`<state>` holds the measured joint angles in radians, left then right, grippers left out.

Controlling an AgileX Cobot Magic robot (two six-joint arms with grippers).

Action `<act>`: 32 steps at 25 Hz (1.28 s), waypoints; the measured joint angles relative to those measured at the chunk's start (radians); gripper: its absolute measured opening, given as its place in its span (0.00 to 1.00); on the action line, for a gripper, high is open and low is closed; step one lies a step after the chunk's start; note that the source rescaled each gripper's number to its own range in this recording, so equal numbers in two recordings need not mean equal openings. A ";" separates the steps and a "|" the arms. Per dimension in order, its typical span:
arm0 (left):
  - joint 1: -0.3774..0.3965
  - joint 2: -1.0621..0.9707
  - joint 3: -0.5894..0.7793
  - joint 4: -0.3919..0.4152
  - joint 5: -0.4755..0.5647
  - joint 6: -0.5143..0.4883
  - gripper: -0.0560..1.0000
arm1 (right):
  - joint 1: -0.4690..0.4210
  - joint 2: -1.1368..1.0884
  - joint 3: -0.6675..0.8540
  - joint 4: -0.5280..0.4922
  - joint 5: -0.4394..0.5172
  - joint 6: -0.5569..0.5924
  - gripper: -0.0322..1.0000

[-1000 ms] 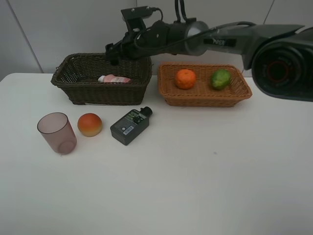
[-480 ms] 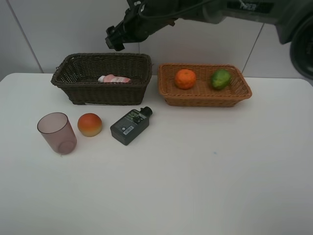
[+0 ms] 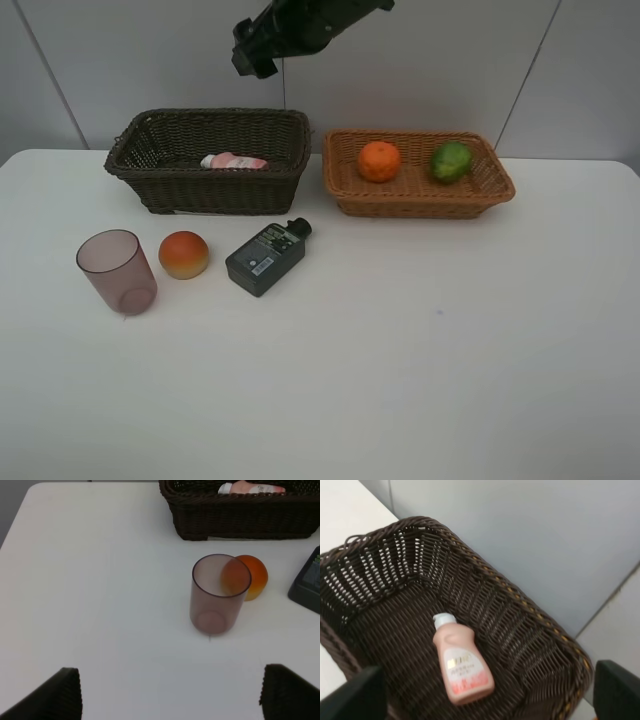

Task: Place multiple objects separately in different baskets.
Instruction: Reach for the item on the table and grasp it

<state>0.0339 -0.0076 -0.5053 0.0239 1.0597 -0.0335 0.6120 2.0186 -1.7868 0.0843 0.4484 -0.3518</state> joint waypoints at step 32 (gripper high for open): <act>0.000 0.000 0.000 0.000 -0.001 0.000 0.93 | -0.165 -1.044 0.984 -0.158 -0.078 0.224 0.79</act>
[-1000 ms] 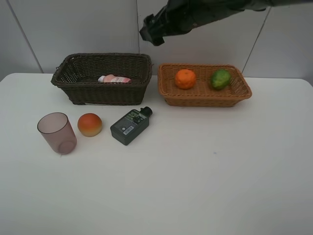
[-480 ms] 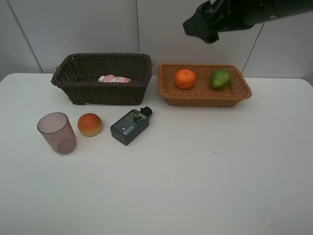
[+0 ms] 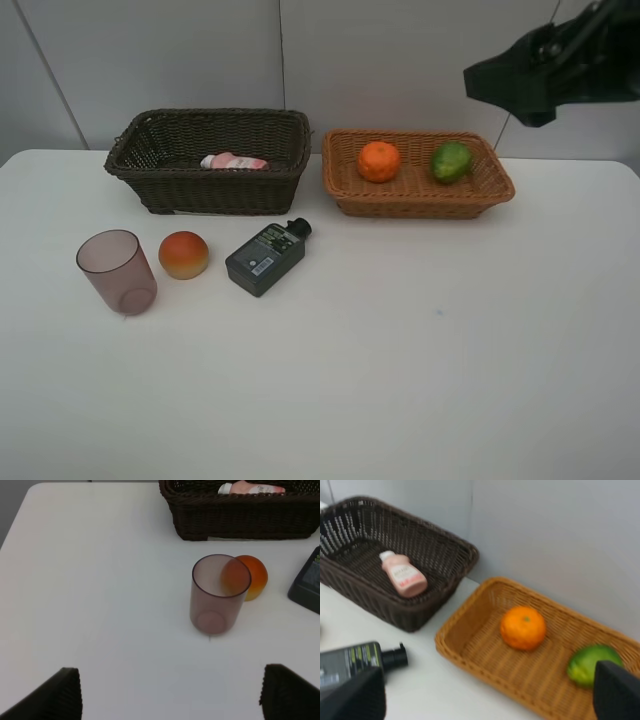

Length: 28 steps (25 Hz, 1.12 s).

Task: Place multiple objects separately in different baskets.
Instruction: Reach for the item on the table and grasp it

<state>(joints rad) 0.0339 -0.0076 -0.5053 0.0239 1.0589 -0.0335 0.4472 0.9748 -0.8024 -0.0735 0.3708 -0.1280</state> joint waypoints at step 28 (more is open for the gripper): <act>0.000 0.000 0.000 0.000 0.000 0.000 0.93 | -0.010 -0.727 0.213 -0.100 0.742 0.240 0.80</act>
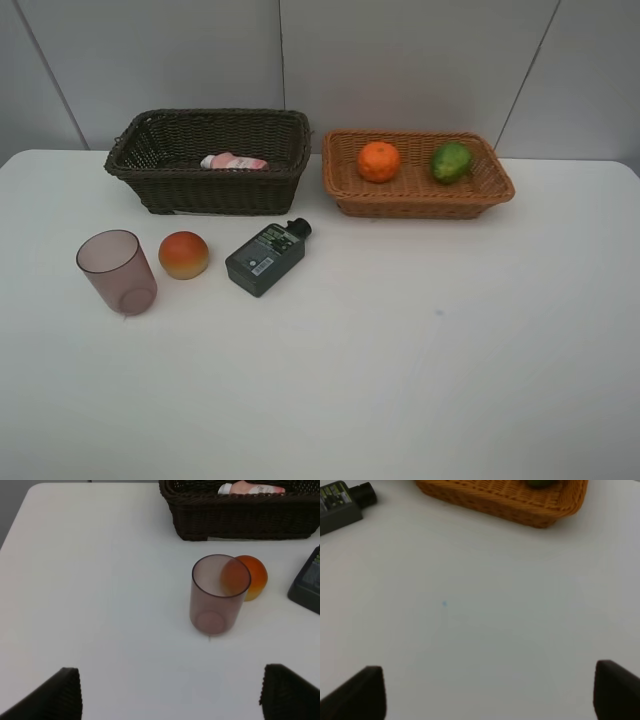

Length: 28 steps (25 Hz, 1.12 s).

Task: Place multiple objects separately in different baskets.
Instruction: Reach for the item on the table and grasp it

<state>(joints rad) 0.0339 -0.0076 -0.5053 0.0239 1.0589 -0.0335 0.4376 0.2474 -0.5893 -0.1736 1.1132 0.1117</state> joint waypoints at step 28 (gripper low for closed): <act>0.000 0.000 0.000 0.000 0.000 0.000 0.93 | -0.324 -0.251 0.067 0.062 -0.052 -0.014 0.80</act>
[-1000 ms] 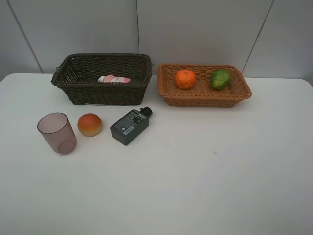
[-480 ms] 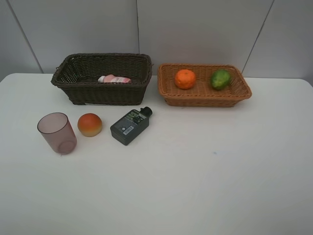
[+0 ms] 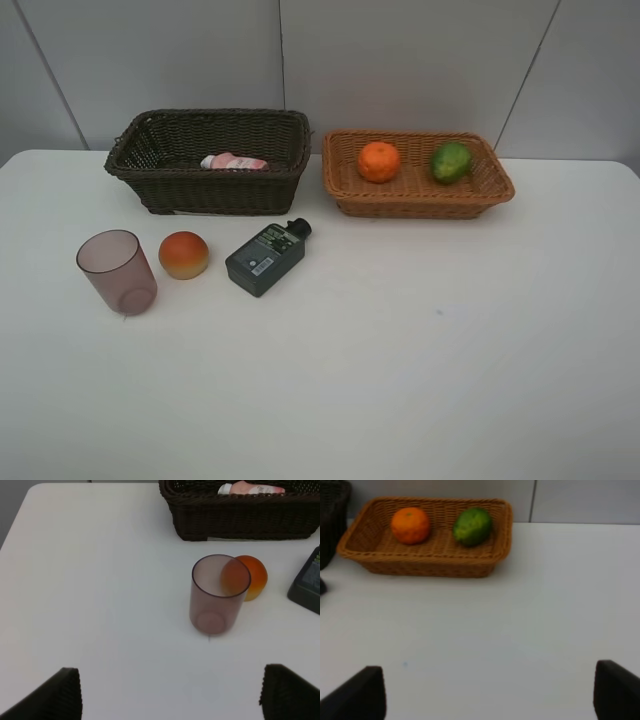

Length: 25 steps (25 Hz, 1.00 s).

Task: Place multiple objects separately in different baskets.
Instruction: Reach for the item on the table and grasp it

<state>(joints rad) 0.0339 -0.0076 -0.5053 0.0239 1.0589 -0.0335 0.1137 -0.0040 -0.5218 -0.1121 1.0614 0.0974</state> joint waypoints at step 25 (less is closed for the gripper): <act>0.000 0.000 0.000 0.000 0.000 0.000 0.93 | -0.091 0.000 0.000 0.001 0.000 -0.008 0.80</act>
<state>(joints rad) 0.0339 -0.0076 -0.5053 0.0239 1.0589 -0.0335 0.0227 -0.0039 -0.5218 -0.1113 1.0614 0.0890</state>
